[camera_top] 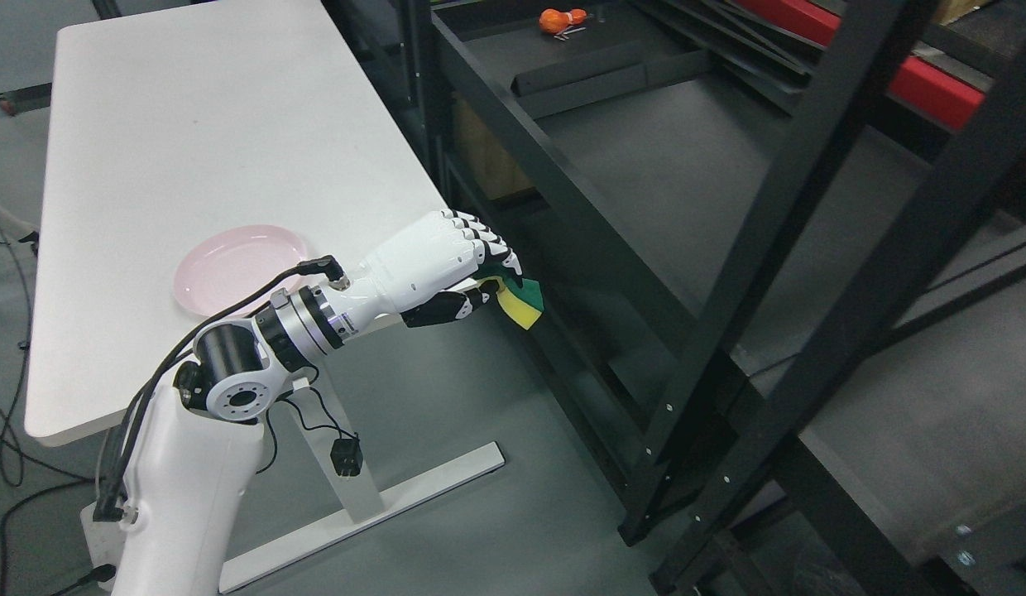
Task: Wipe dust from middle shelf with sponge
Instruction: 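Turn toward the metal shelf and bring the sponge onto the middle shelf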
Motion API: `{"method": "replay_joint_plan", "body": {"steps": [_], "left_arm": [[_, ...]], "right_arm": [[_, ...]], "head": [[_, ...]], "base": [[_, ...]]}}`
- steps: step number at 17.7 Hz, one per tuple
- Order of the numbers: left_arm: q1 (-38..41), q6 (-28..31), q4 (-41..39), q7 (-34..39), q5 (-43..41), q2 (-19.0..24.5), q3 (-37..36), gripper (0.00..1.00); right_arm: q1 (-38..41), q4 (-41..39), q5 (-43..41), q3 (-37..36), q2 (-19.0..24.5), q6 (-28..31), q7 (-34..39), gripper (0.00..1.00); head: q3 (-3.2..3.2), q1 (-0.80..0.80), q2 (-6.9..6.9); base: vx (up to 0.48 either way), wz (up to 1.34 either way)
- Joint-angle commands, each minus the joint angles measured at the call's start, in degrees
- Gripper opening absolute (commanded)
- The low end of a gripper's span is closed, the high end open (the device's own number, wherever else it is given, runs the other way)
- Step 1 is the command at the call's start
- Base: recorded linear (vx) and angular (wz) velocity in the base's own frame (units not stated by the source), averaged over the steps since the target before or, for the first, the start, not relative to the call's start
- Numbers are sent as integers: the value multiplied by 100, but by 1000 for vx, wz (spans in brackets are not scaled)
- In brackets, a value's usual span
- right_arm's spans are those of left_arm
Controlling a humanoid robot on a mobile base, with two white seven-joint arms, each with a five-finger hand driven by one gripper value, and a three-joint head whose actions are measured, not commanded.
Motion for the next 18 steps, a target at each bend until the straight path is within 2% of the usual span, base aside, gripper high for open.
{"method": "replay_joint_plan", "body": {"steps": [1, 8, 11, 16, 18], "left_arm": [[-16, 1, -42, -9, -8, -251, -12, 0], [-51, 1, -7, -9, -16, -304, -21, 0], [-78, 1, 10, -18, -34, -462, -39, 0], [-95, 1, 72, -18, -34, -617, -880, 0], [-357, 1, 89, -35, -34, -617, -1171, 0]], "right_arm": [[-1, -100, 0, -1, -100, 3, 2, 100], [-1, -100, 0, -1, -100, 3, 2, 100], [-1, -100, 0, -1, -100, 3, 2, 100], [-1, -100, 0, -1, -100, 3, 2, 100], [-1, -100, 0, -1, -100, 3, 2, 100]], "head": [[0, 0, 0], [0, 0, 0], [0, 0, 0], [0, 0, 0], [0, 0, 0]], "base": [[-171, -587], [-152, -561], [-122, -536], [-123, -572], [-136, -612]]}}
